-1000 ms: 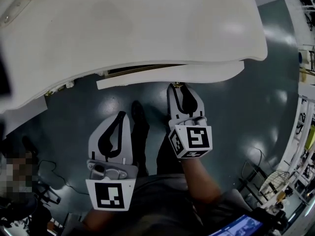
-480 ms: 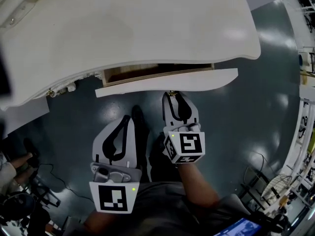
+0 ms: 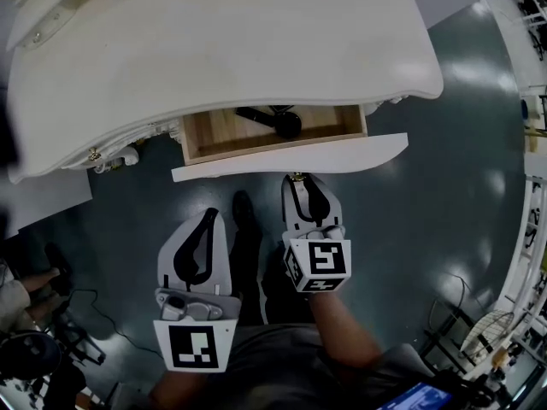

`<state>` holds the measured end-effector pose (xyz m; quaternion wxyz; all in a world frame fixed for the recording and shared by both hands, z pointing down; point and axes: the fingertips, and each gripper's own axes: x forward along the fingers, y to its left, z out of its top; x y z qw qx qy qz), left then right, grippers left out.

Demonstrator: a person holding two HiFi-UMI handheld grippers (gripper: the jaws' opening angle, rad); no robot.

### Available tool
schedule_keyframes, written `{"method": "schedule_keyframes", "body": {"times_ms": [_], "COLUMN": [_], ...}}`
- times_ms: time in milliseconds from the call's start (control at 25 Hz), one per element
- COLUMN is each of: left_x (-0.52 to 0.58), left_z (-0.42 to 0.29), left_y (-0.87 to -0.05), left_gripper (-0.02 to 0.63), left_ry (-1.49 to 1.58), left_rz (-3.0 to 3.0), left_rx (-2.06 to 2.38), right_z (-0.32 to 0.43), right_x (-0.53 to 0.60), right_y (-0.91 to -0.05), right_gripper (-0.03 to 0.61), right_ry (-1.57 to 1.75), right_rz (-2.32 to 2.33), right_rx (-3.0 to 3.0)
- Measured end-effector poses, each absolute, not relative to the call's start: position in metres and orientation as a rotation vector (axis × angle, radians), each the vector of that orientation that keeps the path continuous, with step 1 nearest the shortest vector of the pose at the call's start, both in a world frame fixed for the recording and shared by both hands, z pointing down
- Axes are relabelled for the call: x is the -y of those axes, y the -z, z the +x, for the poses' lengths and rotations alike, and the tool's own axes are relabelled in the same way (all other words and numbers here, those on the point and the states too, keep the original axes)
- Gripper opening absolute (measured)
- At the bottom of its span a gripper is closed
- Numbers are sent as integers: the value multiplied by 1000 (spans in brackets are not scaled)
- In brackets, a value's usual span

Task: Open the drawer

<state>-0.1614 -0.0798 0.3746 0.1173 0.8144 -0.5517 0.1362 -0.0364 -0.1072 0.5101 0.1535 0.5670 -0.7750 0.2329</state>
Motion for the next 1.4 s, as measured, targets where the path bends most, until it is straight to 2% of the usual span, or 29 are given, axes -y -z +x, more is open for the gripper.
{"method": "schedule_keyframes", "body": {"times_ms": [480, 720, 1400], "left_x": [81, 33, -10], "left_z": [-163, -162, -155], "left_y": [-373, -362, -356], "left_gripper": [15, 15, 15], "left_ry": [-373, -366, -367], "left_rz": [2393, 2408, 2430], "left_rx": [1604, 1620, 1621], "right_z": [-39, -34, -29], "right_x": [110, 70, 34], "right_y": [-522, -510, -510], "right_gripper": [126, 126, 126], "right_ry": [-672, -640, -638], "right_rz": [1612, 1626, 1628], "right_rx": [2197, 2209, 2211]}}
